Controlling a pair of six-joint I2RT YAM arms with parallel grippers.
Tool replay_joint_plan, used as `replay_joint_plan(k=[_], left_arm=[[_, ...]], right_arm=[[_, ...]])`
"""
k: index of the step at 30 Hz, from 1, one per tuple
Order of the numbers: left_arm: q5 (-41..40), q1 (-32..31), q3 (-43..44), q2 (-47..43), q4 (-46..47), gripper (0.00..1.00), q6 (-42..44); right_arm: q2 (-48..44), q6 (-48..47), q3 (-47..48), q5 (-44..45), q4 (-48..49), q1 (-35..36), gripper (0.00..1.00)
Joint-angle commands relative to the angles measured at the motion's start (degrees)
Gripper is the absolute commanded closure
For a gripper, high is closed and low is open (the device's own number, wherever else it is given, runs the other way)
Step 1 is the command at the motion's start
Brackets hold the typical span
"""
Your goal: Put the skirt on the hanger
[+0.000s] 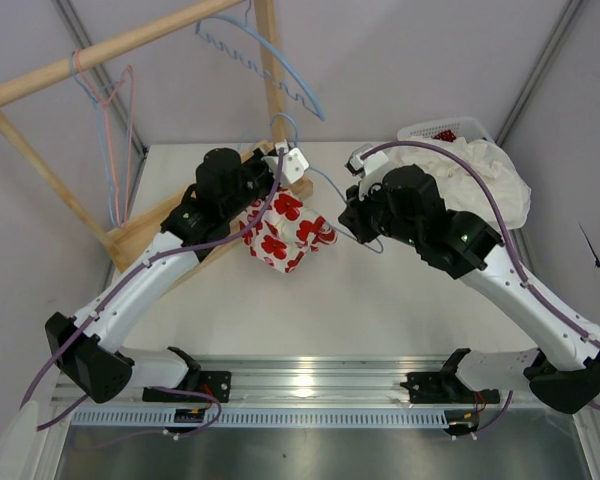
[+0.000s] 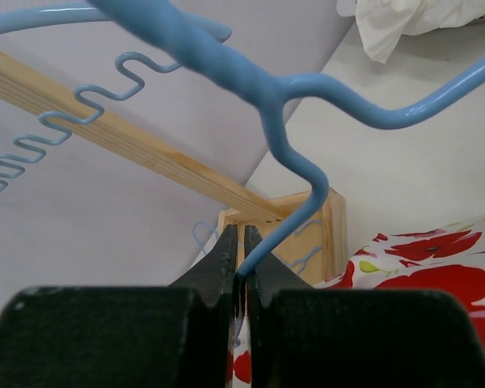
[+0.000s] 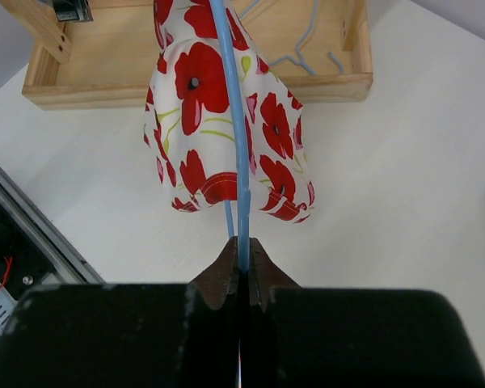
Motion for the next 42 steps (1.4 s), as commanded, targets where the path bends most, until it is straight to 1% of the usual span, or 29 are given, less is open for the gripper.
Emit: replay_joint_plan(k=[1, 2, 4, 5, 6, 7, 8, 10, 11, 13, 14, 16, 17, 18, 19, 21, 23, 24, 26, 27, 28, 32, 33, 35, 36, 39, 42], left_arm=[[1.6, 0.5, 1.1, -2.9, 5.3, 0.93, -2.7], [1.2, 0.4, 1.0, -3.0, 5.3, 0.86, -2.8], [-0.2, 0.5, 0.8, -3.3, 5.6, 0.79, -2.8], [-0.7, 0.6, 0.8, -3.5, 5.7, 0.6, -3.2], [-0.8, 0.6, 0.9, -3.7, 5.9, 0.49, -3.7], [-3.1, 0.7, 1.0, -3.7, 6.0, 0.43, -4.2], [-3.5, 1.1, 1.7, -4.0, 5.9, 0.33, -5.7], [-5.2, 2.3, 2.2, -4.9, 5.8, 0.17, -8.0], [-6.0, 2.9, 2.7, -5.3, 5.7, 0.11, -11.2], [-7.1, 3.9, 4.3, -6.2, 4.2, 0.08, -15.0], [-8.5, 4.6, 4.6, -6.7, 3.3, 0.01, -18.1], [-10.8, 4.6, 5.4, -8.8, 0.3, 0.0, -21.2], [-12.8, 4.6, 5.4, -9.8, -1.1, 0.01, -24.7], [-13.5, 4.7, 5.2, -11.0, -3.6, 0.0, -26.4], [-13.8, 4.7, 5.0, -13.7, -4.7, 0.01, -27.7], [-13.8, 4.7, 3.9, -16.8, -6.8, 0.01, -31.5], [-13.8, 4.7, 2.3, -21.0, -10.2, 0.01, -34.2], [-14.4, 4.6, 1.9, -22.3, -11.3, 0.0, -35.2], [-15.4, 4.6, 0.7, -25.0, -14.9, 0.0, -37.1], [-16.5, 4.7, 0.4, -25.7, -16.0, 0.01, -37.6], [-16.9, 4.7, 0.2, -26.5, -17.8, 0.01, -38.0], [-20.0, 4.6, -2.2, -29.3, -20.5, 0.0, -39.2], [-20.2, 4.6, -2.5, -30.3, -20.7, 0.01, -39.3], [-19.5, 4.6, -3.2, -31.3, -20.7, 0.01, -39.4], [-19.4, 4.7, -3.0, -31.4, -20.9, 0.0, -39.4], [-20.6, 4.7, -1.9, -31.4, -22.9, 0.0, -38.9], [-21.2, 4.7, -1.6, -31.9, -24.1, 0.01, -38.7]], right_arm=[[-2.7, -0.5, -1.1, 3.8, 8.4, -0.2, 1.0], [-2.9, -0.6, -1.3, 4.2, 9.4, -0.2, 1.0], [-3.0, -1.2, -1.5, 5.1, 12.2, -0.2, 1.0], [-2.9, -1.5, -1.6, 5.4, 13.3, -0.2, 1.0], [-2.6, -1.8, -1.7, 5.6, 14.3, -0.2, 1.0], [-2.4, -2.4, -1.7, 5.9, 16.2, -0.1, 1.0], [-2.1, -2.6, -1.7, 5.9, 17.0, -0.1, 1.0], [-0.8, -3.3, -1.4, 5.5, 19.0, 0.0, 1.0], [-0.3, -3.4, -1.2, 5.1, 19.5, -0.1, 1.0], [1.3, -3.4, -0.9, 4.7, 21.5, -0.2, 1.0], [2.0, -5.0, -0.6, 4.4, 22.1, -0.1, 1.0], [4.5, -5.4, 1.6, 4.2, 22.9, -0.2, 1.0], [5.5, -5.5, 2.7, 3.9, 22.9, -0.3, 1.0], [6.8, -5.5, 3.8, 3.9, 22.3, -0.3, 1.0], [9.2, -5.5, 6.2, 3.5, 21.7, -0.7, 1.0], [11.3, -4.8, 8.0, 3.5, 22.2, -0.7, 1.0], [12.9, -4.5, 7.8, 3.0, 24.6, -0.7, 1.0], [13.3, -4.1, 7.3, 2.8, 28.2, -0.6, 1.0], [13.7, -3.9, 6.4, 2.7, 31.9, -0.6, 1.0], [14.4, -2.9, 6.4, 2.1, 34.3, -0.7, 1.0], [15.0, -2.4, 6.8, 2.0, 35.0, -0.6, 1.0], [17.7, -1.6, 8.4, 0.9, 38.4, -0.3, 1.0], [18.0, -1.4, 7.3, 0.5, 42.2, -0.4, 1.0], [18.6, -0.7, 6.6, 0.3, 45.4, -0.2, 1.0], [19.3, -0.5, 7.0, 0.1, 46.0, -0.3, 1.0], [24.4, -0.2, 13.3, 0.1, 42.0, -0.3, 1.0], [25.9, 0.2, 13.3, 0.3, 44.3, -0.3, 1.0]])
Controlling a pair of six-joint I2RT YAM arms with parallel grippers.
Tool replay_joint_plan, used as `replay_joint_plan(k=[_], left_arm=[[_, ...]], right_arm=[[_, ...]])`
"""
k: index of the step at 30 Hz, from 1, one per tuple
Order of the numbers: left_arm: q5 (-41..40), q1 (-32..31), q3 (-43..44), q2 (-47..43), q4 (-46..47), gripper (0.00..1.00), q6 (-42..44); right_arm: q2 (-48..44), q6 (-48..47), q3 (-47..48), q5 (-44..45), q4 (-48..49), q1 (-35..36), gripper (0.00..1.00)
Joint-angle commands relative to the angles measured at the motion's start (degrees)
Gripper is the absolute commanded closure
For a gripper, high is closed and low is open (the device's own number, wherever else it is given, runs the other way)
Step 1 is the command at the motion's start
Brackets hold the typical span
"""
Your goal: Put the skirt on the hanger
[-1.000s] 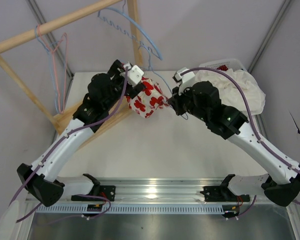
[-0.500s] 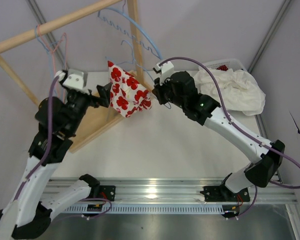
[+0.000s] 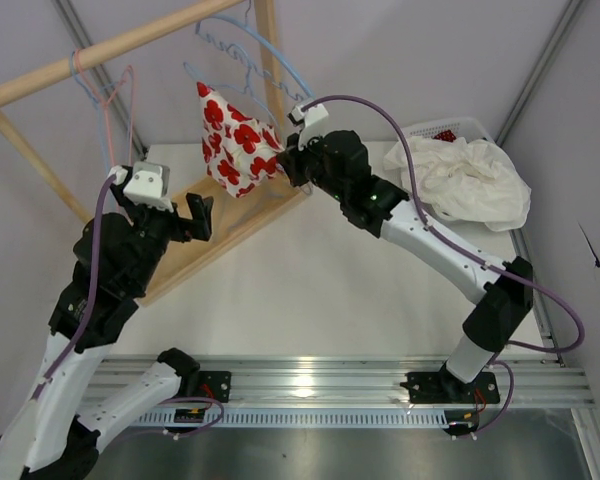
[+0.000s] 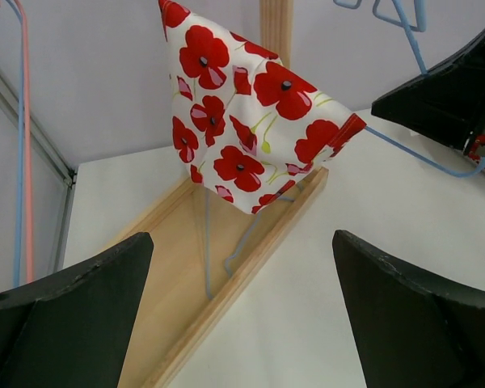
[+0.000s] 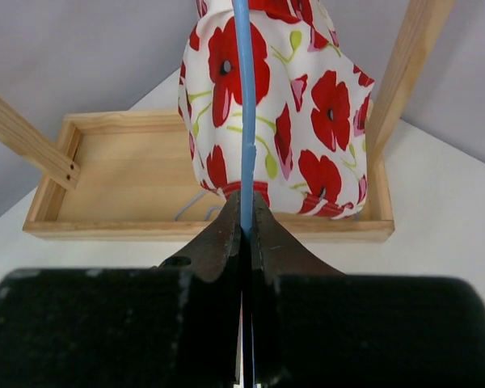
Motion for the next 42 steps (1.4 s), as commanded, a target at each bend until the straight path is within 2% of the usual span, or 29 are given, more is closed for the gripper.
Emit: replay_joint_plan(k=[1, 6, 11, 12, 21, 22, 25, 35, 42], left_arm=[[-1.9, 0.3, 1.1, -1.1, -2.1, 0.0, -0.7], [-1.6, 0.3, -1.2, -3.1, -2.8, 0.01, -1.5], [-0.7, 0.2, -3.0, -3.3, -3.5, 0.01, -1.5], [-0.6, 0.3, -3.1, -3.4, -3.5, 0.0, -1.4], [1.3, 0.2, -6.0, -3.4, -2.8, 0.0, -1.4], [1.6, 0.3, -6.0, -3.4, -2.8, 0.0, -1.4], [2.4, 0.3, -6.4, -3.4, -2.4, 0.0, -1.5], [6.1, 0.3, -6.9, -3.4, -1.7, 0.0, -1.5], [5.7, 0.3, -5.9, -2.5, 0.4, 0.01, -3.3]], right_arm=[[1.3, 1.0, 3.6, -0.2, 8.9, 0.2, 1.0], [5.5, 0.0, 7.9, 0.4, 10.9, 0.1, 1.0], [14.0, -0.2, 25.2, 0.4, -5.7, 0.1, 1.0], [15.7, -0.2, 28.8, 0.4, -6.8, 0.1, 1.0], [18.6, 0.2, 41.3, 0.4, -16.5, 0.4, 1.0], [20.6, -0.1, 46.1, 0.4, -19.4, 0.4, 1.0], [23.9, -1.6, 53.0, 0.7, -22.4, 0.4, 1.0], [27.7, -2.3, 56.7, 2.0, -20.8, 0.4, 1.0], [30.3, -2.4, 58.1, 1.6, -18.8, 0.6, 1.0]])
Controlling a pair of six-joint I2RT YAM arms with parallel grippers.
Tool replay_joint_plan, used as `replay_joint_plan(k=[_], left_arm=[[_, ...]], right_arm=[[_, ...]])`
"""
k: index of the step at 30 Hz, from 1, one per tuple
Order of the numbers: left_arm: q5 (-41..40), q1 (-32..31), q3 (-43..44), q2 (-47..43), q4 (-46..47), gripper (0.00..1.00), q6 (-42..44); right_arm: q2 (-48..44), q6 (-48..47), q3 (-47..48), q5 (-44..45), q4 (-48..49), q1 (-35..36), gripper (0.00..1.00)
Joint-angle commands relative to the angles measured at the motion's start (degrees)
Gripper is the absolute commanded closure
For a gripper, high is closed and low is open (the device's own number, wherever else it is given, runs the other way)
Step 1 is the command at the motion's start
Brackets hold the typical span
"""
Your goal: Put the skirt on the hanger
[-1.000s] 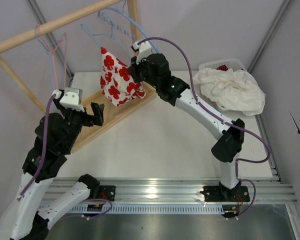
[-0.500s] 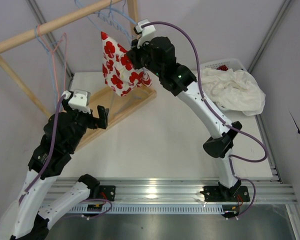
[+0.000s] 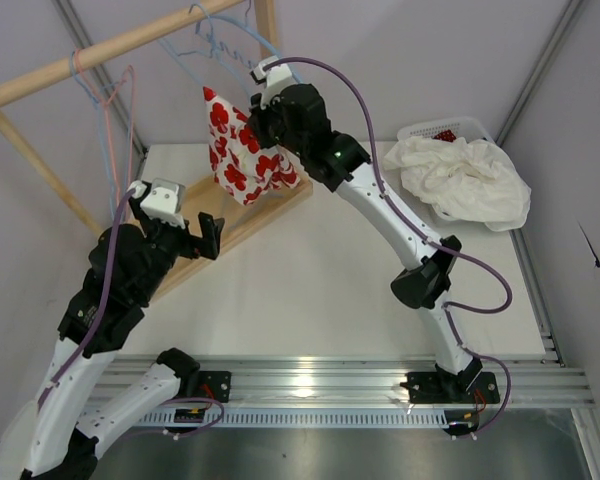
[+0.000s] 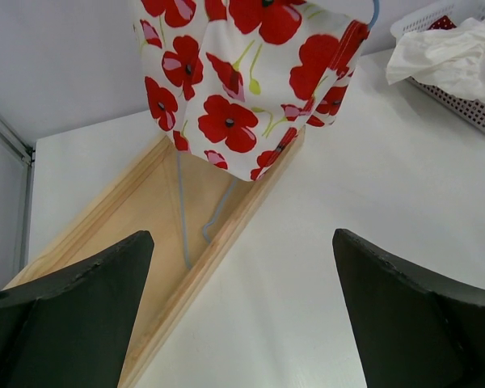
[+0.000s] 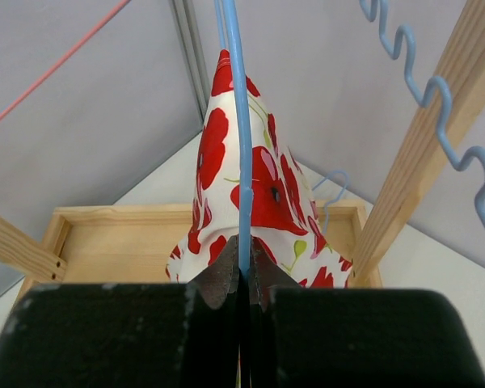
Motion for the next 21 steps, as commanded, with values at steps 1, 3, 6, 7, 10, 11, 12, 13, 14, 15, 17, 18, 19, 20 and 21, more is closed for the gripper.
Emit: replay_joint_plan(k=[1, 3, 6, 7, 10, 11, 12, 13, 14, 15, 17, 18, 19, 20, 21], left_arm=[[0.5, 0.3, 1.2, 0.9, 2.8, 0.01, -3.0], [0.5, 0.3, 1.5, 1.2, 3.1, 0.0, -3.4], [0.6, 0.3, 1.7, 1.3, 3.7, 0.0, -3.4], [0.6, 0.3, 1.7, 1.3, 3.8, 0.01, -3.4], [0.8, 0.3, 1.6, 1.3, 4.4, 0.01, -3.4], [0.8, 0.2, 1.6, 1.3, 4.3, 0.0, -3.3], [0.9, 0.3, 1.5, 1.2, 4.3, 0.01, -3.1], [0.9, 0.3, 1.5, 1.2, 4.2, 0.01, -3.0], [0.9, 0.3, 1.5, 1.2, 4.0, 0.0, -2.4], [0.8, 0.2, 1.7, 1.2, 3.7, 0.0, -2.2], [0.4, 0.3, 1.8, 1.0, 3.5, 0.0, -1.5], [0.4, 0.3, 1.7, 0.9, 3.4, 0.01, -1.4], [0.3, 0.3, 1.8, 0.6, 3.5, 0.0, -1.4], [0.5, 0.3, 1.6, 0.4, 3.5, 0.01, -1.4], [0.6, 0.2, 1.6, 0.2, 3.5, 0.01, -1.4]], right_arm=[[0.3, -1.0, 5.2, 0.2, 5.5, 0.5, 1.0], [0.8, -1.0, 5.4, 0.6, 5.5, 0.5, 1.0], [1.2, -0.9, 5.3, 0.7, 5.6, 0.4, 1.0], [1.6, -1.1, 5.4, 0.8, 5.9, 0.2, 1.0], [2.5, -1.0, 5.6, 1.4, 7.4, 0.1, 1.0], [2.8, -0.6, 6.0, 1.3, 7.9, 0.0, 1.0], [3.0, -0.3, 6.2, 1.3, 9.1, 0.1, 1.0], [3.5, 0.0, 6.3, 1.3, 9.8, 0.2, 1.0], [3.6, 0.1, 6.5, 1.3, 10.6, 0.1, 1.0], [3.8, 0.2, 6.6, 1.5, 12.2, 0.2, 1.0], [4.8, 0.1, 7.4, 1.8, 13.3, 0.1, 1.0], [5.2, 0.3, 7.7, 1.7, 13.8, 0.0, 1.0], [5.6, 0.1, 7.9, 1.5, 13.9, 0.0, 1.0], [6.1, 0.1, 7.7, 1.6, 14.2, 0.0, 1.0], [6.5, 0.0, 7.7, 1.6, 14.3, 0.0, 1.0]])
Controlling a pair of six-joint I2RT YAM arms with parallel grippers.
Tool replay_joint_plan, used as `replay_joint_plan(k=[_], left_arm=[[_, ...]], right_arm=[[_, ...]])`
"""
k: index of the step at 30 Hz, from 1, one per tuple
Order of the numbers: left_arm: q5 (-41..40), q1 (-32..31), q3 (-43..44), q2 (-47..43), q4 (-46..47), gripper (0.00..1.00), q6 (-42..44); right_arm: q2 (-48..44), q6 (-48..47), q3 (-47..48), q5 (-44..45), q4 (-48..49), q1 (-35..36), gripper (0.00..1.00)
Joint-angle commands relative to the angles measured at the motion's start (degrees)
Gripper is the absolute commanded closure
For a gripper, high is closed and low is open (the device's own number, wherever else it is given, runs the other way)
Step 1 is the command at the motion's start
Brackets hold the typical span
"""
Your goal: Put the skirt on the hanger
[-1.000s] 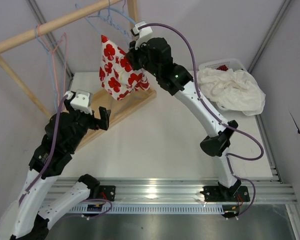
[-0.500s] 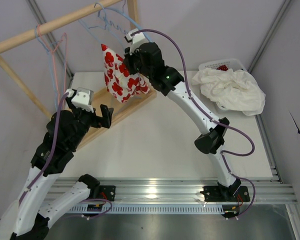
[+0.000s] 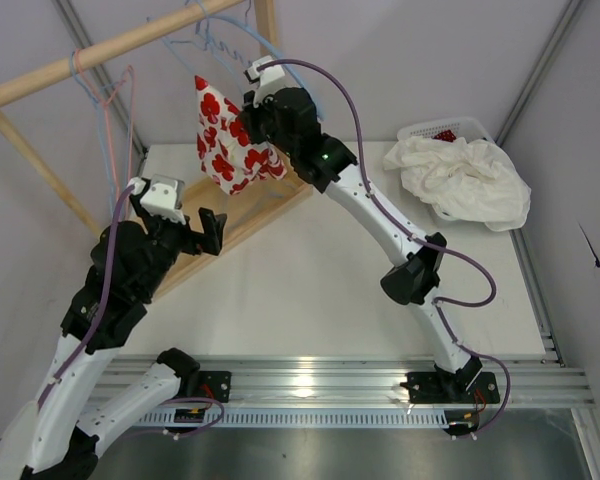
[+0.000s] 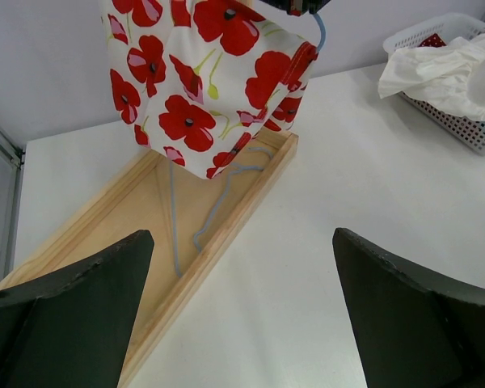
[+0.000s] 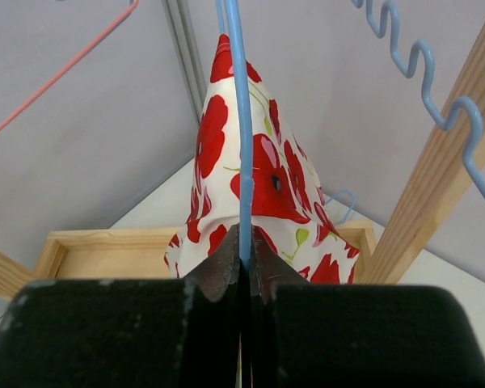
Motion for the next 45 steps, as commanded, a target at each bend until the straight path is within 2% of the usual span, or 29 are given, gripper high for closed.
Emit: replay_joint_plan(k=[1, 16, 26, 29, 30, 32, 37, 39, 45], left_arm=[[0.9, 0.3, 1.5, -1.0, 1.2, 0.0, 0.8], [1.2, 0.3, 0.1, -2.4, 1.6, 0.0, 2.8], [0.1, 0.3, -0.5, -3.8, 1.1, 0.01, 2.6], [0.1, 0.3, -0.4, -3.7, 1.4, 0.01, 2.8], [0.1, 0.3, -0.4, -3.6, 1.7, 0.0, 2.7], [0.2, 0.2, -0.6, -3.6, 1.8, 0.0, 2.5], [1.0, 0.3, -1.1, -3.4, 2.4, 0.01, 1.6], [0.7, 0.3, -1.1, -3.4, 2.5, 0.01, 1.4], [-0.4, 0.2, -0.9, -2.0, 2.8, 0.01, -1.4]], right_arm=[[0.8, -0.1, 4.0, 1.1, 7.5, 0.0, 1.0], [2.6, -0.5, 3.2, 3.6, 7.1, 0.4, 1.0], [4.8, 0.9, 3.1, 4.8, 11.4, 0.8, 0.99], [4.0, 0.9, 3.0, 4.3, 11.8, 0.7, 0.84], [3.2, 0.8, 3.0, 4.1, 11.7, 0.7, 0.67], [2.4, 0.7, 2.6, 3.2, 11.5, 0.8, 0.58], [0.1, -0.1, 1.7, 2.9, 9.5, 1.5, 0.29], [-0.9, -0.6, 1.3, 3.1, 8.1, 2.0, 0.22], [-8.0, 0.3, -1.9, 3.4, 3.5, 2.2, 0.15]])
